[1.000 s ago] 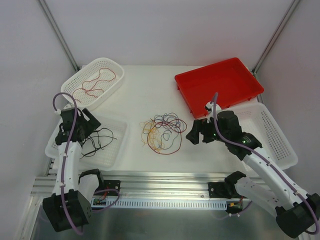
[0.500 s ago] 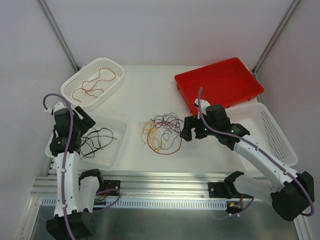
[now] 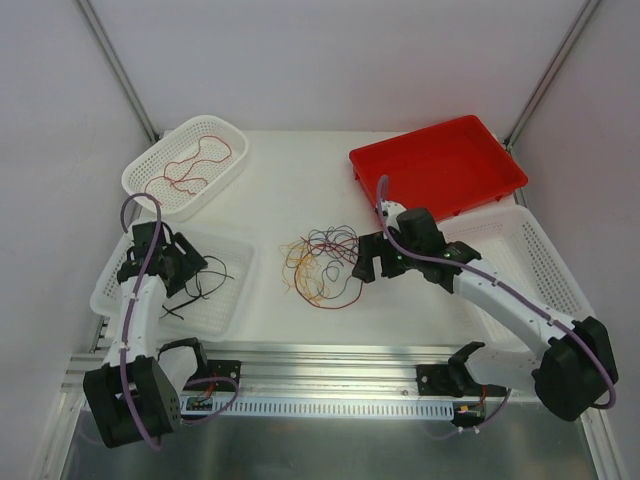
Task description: Untangle the cables
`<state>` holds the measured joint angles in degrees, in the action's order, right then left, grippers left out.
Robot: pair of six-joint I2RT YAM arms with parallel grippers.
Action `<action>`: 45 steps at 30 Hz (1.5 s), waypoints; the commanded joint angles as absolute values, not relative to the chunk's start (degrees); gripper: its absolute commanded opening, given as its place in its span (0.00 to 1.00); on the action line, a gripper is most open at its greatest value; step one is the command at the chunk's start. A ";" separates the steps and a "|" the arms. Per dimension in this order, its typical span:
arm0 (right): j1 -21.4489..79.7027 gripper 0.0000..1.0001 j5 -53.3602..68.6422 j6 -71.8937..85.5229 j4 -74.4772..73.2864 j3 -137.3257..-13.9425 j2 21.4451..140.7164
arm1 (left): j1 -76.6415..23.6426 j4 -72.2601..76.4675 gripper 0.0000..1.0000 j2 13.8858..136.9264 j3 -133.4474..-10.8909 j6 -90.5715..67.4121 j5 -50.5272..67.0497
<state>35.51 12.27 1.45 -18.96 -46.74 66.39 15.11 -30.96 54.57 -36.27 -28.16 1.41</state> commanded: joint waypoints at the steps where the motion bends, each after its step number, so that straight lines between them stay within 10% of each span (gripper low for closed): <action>1: 35.95 0.98 11.87 1.14 -15.12 -48.16 68.81 | 15.56 -28.56 0.71 56.42 -36.83 -28.57 6.85; 11: 35.86 0.95 7.65 1.40 -11.17 -53.08 77.51 | 15.29 -29.35 0.85 46.68 -42.00 -25.58 12.12; 28: 35.86 0.46 -3.07 7.12 -1.50 -56.51 94.65 | -19.83 -28.22 0.98 50.52 -47.46 -28.74 7.22; 35: 36.65 0.04 -3.87 3.79 -6.74 -57.39 88.44 | -32.32 -24.97 0.98 59.23 -49.39 -30.41 0.26; 45: 37.09 0.01 4.82 -4.74 -30.21 -70.63 73.13 | -41.39 -20.92 0.99 79.26 -58.08 -34.36 -6.41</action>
